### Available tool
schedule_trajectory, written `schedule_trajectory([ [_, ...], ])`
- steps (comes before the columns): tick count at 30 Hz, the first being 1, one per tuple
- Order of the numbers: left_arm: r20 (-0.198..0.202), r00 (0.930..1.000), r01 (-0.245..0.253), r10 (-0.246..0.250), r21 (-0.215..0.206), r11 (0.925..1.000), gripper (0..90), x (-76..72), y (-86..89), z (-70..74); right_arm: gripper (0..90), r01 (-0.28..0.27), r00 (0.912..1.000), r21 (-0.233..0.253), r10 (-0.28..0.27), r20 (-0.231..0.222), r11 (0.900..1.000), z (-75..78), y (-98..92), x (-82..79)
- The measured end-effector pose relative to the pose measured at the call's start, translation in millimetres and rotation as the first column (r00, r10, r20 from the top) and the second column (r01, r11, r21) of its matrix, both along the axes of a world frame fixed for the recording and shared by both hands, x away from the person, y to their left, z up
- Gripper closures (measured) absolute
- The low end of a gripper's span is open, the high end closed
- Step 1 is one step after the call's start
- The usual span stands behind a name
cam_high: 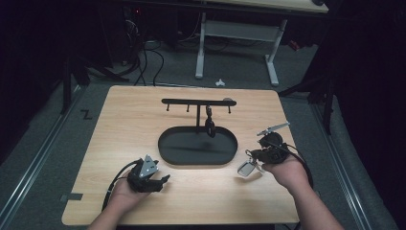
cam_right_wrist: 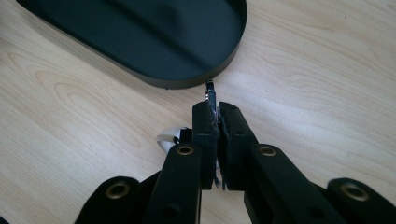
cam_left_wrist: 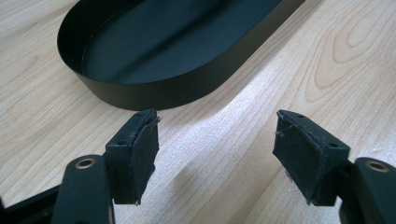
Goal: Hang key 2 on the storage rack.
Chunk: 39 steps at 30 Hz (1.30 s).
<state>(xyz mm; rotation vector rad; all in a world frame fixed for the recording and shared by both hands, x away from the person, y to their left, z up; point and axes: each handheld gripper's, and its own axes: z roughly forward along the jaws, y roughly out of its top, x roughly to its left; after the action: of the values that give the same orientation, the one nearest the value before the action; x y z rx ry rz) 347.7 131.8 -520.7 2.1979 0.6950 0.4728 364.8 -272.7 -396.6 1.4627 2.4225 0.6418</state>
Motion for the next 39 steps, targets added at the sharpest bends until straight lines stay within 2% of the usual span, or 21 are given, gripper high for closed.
schedule_trajectory([
  [9,-0.001,1.0,0.0,0.0,-0.001,1.0,31.2,0.2,0.6,0.6,86.4,-0.003,0.9998,-0.011,0.003,0.02,1.0,14.4,6.1,6.5],
  [16,0.001,1.0,-0.002,0.002,-0.006,1.0,31.2,0.1,0.7,0.5,86.4,0.006,0.999,0.013,-0.006,0.045,1.0,29.7,8.4,14.0],
  [23,0.002,1.0,-0.001,0.001,-0.006,1.0,31.2,0.4,1.3,0.9,86.4,0.0,0.9984,0.008,0.0,0.057,1.0,42.5,14.0,20.3],
  [39,0.0,1.0,-0.003,0.003,-0.009,1.0,31.1,0.9,3.3,1.8,86.5,-0.041,0.9952,0.01,0.039,0.089,0.999,78.2,44.2,43.1],
])
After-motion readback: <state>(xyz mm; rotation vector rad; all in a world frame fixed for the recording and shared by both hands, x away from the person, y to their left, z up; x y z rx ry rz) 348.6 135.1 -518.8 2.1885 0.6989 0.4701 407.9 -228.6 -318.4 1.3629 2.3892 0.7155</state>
